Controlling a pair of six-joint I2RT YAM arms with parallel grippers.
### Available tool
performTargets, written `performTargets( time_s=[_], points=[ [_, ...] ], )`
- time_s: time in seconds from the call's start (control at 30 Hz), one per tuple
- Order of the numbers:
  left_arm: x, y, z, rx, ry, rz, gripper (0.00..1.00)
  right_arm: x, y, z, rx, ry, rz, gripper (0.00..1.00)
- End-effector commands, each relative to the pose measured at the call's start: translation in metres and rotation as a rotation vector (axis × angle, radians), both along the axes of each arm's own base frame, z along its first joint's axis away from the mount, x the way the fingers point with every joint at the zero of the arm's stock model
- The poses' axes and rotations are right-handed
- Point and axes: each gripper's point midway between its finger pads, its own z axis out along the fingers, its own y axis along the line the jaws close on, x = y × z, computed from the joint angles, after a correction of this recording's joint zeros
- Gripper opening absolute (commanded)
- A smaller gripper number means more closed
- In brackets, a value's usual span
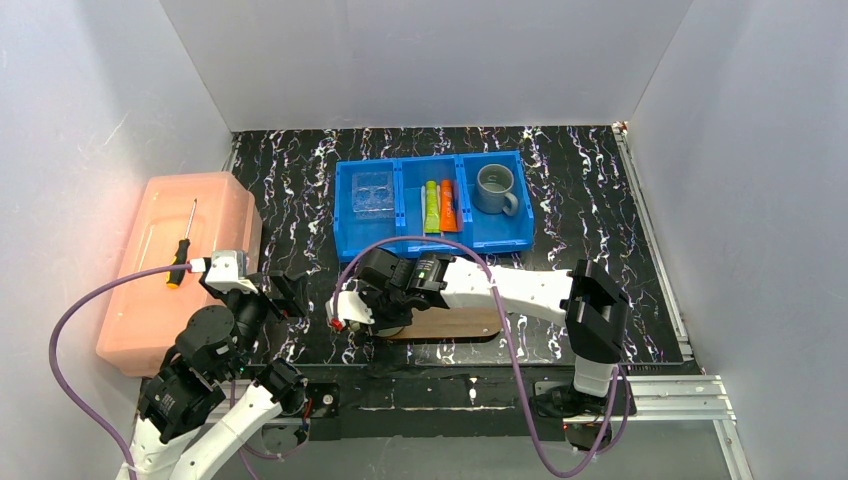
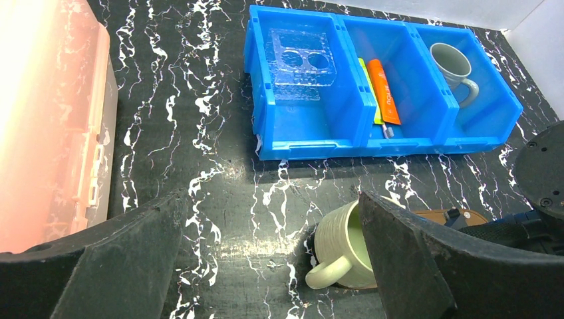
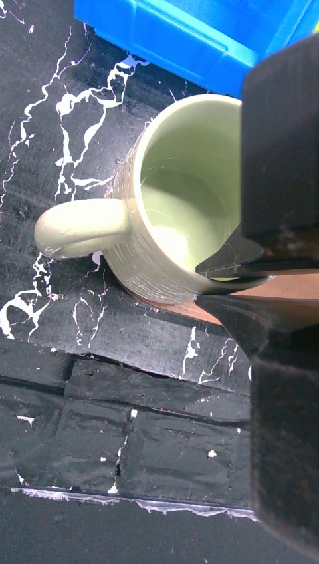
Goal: Prepare toiletry sets of a toothbrush and toothpaste on the tray
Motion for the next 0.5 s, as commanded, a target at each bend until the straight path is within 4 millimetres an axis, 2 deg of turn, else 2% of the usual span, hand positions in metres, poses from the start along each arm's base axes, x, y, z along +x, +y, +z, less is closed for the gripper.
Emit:
performTargets(
  time_s=[0.0,0.47],
  points=[
    [0.001,0.003,-0.001,0.003,-0.001,0.021,0.99,0.009,0.015,0.023,0.071,-0.035,0.008,0.01],
    [0.001,0.003,-0.001,0.003,-0.001,0.021,0.99,0.008,0.009,0.033,0.086,-0.046,0.003,0.01]
  ],
)
